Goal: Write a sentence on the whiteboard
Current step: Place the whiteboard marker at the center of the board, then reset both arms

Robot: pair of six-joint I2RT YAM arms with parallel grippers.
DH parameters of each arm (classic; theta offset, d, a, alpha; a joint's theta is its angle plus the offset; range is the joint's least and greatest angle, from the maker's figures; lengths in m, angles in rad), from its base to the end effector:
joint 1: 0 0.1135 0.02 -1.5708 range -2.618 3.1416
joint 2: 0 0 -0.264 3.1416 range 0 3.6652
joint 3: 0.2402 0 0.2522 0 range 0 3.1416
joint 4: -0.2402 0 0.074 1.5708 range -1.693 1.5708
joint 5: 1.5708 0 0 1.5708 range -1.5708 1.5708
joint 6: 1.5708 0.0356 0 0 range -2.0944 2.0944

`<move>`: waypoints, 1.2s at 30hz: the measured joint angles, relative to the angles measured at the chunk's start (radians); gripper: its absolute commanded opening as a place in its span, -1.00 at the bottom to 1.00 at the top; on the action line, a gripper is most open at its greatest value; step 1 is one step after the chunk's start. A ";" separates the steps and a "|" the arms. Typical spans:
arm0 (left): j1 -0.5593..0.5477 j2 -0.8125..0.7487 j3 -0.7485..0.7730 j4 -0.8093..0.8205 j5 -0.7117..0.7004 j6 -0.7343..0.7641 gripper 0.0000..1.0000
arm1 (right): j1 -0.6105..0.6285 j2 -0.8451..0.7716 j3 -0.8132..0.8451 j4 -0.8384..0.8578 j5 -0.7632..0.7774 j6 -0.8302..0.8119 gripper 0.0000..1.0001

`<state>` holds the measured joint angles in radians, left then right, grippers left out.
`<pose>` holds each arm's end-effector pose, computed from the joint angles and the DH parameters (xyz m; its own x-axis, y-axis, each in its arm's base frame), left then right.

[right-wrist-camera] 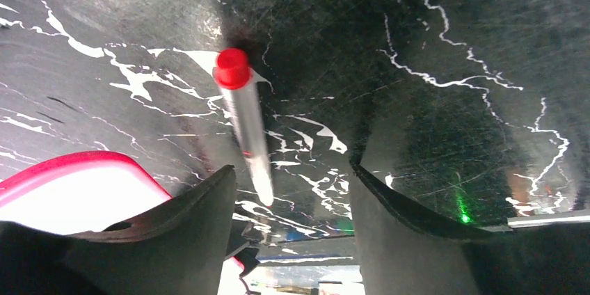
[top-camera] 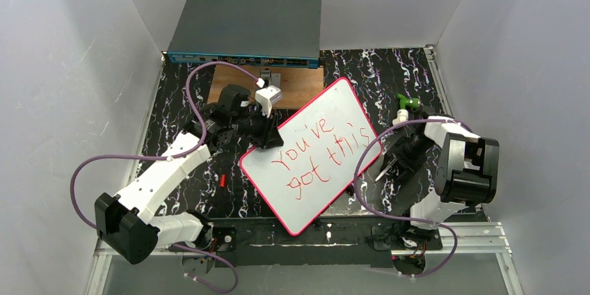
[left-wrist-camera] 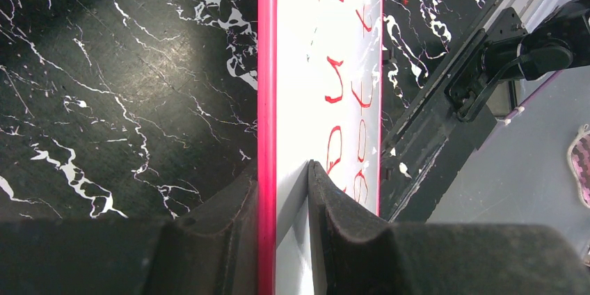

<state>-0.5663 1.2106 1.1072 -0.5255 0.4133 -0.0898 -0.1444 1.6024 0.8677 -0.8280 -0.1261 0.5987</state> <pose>0.2143 -0.1532 0.3322 -0.5631 0.2607 -0.7842 0.7178 0.6245 -0.3078 0.2492 -0.0317 0.1484 -0.7375 0.6722 0.0642 0.6748 0.7300 0.1084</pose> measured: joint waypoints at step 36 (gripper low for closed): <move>-0.004 0.003 0.001 0.006 0.000 0.000 -1.00 | 0.000 -0.592 0.022 -0.138 -0.091 -0.015 0.29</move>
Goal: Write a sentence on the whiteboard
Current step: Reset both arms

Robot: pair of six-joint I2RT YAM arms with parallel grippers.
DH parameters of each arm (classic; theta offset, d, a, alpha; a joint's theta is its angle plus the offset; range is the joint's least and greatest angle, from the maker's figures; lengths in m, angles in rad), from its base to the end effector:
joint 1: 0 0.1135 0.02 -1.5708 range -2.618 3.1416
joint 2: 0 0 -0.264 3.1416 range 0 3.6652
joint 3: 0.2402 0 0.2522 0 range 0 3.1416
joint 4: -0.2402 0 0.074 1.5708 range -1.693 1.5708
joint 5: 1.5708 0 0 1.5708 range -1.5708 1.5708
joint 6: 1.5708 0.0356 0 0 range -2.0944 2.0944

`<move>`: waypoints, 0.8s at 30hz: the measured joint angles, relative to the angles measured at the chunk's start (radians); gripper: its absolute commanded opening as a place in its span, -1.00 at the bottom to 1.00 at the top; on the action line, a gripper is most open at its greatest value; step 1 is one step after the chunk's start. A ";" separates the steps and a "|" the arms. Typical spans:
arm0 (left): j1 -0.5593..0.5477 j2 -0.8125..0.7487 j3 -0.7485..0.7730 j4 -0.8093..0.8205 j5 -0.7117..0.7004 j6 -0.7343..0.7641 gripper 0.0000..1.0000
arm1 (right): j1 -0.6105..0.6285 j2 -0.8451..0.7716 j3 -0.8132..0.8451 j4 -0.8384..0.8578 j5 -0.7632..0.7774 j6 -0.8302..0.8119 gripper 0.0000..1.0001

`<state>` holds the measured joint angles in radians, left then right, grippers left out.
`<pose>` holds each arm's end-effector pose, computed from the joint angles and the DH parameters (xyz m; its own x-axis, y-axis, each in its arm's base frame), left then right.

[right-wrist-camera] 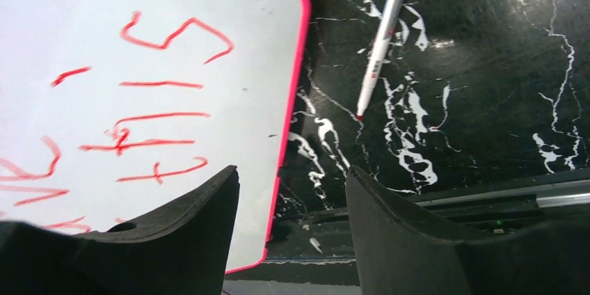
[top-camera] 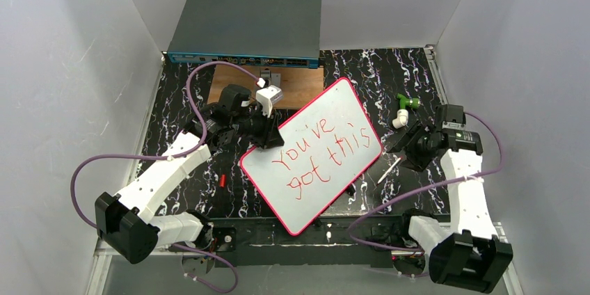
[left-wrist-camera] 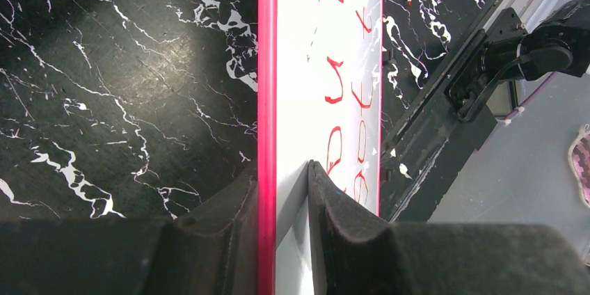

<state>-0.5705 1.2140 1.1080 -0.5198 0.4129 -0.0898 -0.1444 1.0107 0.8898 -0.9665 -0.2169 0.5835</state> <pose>0.2146 -0.1547 0.3322 -0.5599 0.2617 -0.7862 0.7211 0.6212 -0.3068 0.1799 -0.0184 0.2709 -0.7083 0.6467 -0.2829 0.5174 0.7483 0.4151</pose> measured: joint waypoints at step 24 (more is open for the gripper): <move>-0.010 0.000 0.008 -0.006 -0.010 0.000 -1.00 | 0.000 -0.478 0.203 -0.039 -0.104 0.126 0.54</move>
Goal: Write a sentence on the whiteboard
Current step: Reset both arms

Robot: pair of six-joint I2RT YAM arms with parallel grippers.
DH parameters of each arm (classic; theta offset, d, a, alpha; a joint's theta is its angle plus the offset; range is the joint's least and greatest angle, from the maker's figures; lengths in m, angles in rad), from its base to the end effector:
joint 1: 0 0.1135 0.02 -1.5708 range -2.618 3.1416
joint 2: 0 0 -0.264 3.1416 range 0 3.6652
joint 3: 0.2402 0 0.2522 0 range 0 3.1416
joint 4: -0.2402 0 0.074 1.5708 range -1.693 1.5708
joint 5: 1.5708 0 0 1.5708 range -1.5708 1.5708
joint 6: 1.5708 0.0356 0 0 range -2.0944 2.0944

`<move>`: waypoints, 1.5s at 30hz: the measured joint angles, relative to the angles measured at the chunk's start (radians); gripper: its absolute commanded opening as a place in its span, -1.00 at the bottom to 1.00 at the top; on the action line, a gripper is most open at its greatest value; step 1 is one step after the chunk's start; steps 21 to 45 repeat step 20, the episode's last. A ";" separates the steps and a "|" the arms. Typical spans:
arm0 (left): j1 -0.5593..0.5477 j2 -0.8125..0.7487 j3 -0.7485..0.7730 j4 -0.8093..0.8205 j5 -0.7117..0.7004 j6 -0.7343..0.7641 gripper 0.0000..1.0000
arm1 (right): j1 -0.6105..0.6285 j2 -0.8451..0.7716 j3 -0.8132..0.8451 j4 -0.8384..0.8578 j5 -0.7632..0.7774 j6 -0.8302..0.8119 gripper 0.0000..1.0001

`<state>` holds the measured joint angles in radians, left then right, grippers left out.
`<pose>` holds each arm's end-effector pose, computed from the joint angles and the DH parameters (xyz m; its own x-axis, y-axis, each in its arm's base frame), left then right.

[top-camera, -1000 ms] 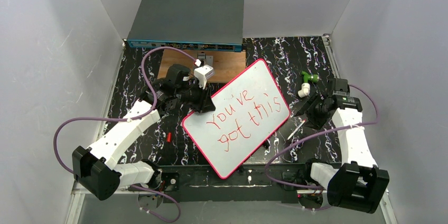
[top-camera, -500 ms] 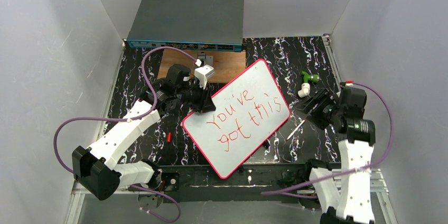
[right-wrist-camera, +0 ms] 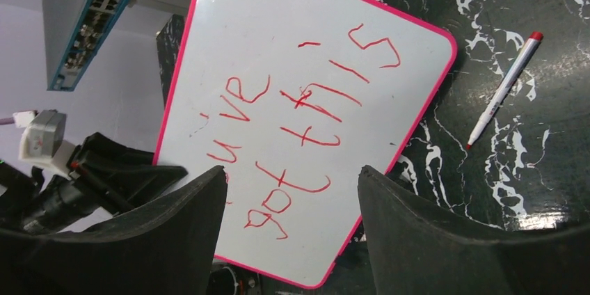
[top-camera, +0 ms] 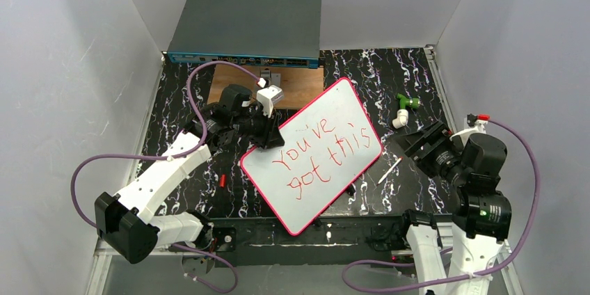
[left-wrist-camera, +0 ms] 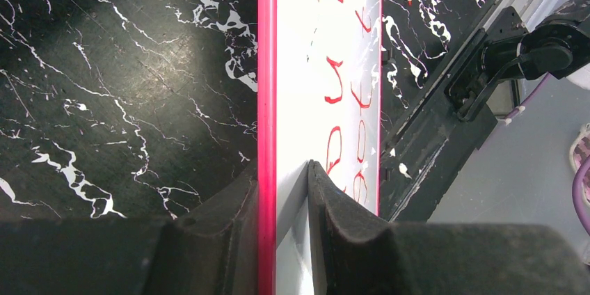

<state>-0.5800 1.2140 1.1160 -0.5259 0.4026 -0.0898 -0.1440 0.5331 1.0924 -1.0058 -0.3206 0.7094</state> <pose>0.2133 -0.1564 0.3342 -0.5558 0.2655 -0.7878 0.7233 0.6216 -0.3008 0.0666 0.0017 0.3820 -0.4188 0.6854 -0.5957 0.1683 0.7032 0.6908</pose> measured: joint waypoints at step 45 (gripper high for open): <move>-0.005 0.001 0.012 -0.014 -0.004 0.001 -1.00 | 0.000 -0.013 0.129 -0.170 -0.051 0.024 0.64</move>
